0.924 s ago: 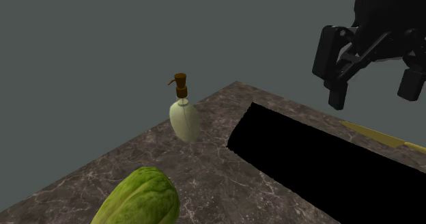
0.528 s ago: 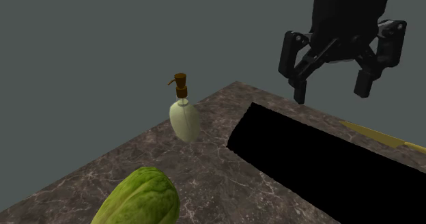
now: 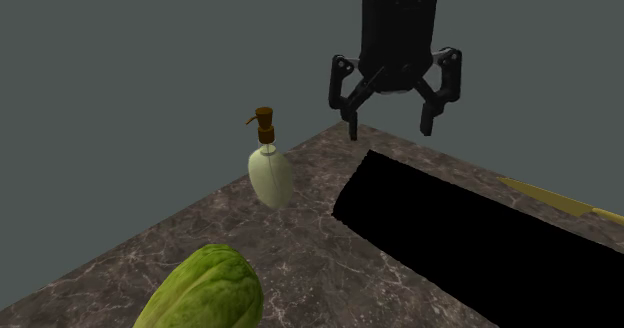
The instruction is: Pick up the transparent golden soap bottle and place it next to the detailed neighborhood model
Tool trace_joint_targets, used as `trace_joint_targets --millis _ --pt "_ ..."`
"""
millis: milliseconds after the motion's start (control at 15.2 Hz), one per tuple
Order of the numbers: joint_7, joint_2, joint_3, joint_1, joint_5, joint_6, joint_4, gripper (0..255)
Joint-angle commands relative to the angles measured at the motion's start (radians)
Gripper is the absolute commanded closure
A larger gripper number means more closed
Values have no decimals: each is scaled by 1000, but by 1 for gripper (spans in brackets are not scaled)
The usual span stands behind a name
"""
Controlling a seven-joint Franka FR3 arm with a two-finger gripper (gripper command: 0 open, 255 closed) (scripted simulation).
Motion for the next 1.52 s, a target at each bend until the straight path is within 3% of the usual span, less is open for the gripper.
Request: trace_joint_targets --millis 0,726,1386,1452 --pt "30 65 19 3 8 37 38 0" --pt "200 445 105 29 -16 162 342 0" --pt "337 829 129 104 -104 150 779 0" --pt "338 830 128 105 -104 150 781 0"
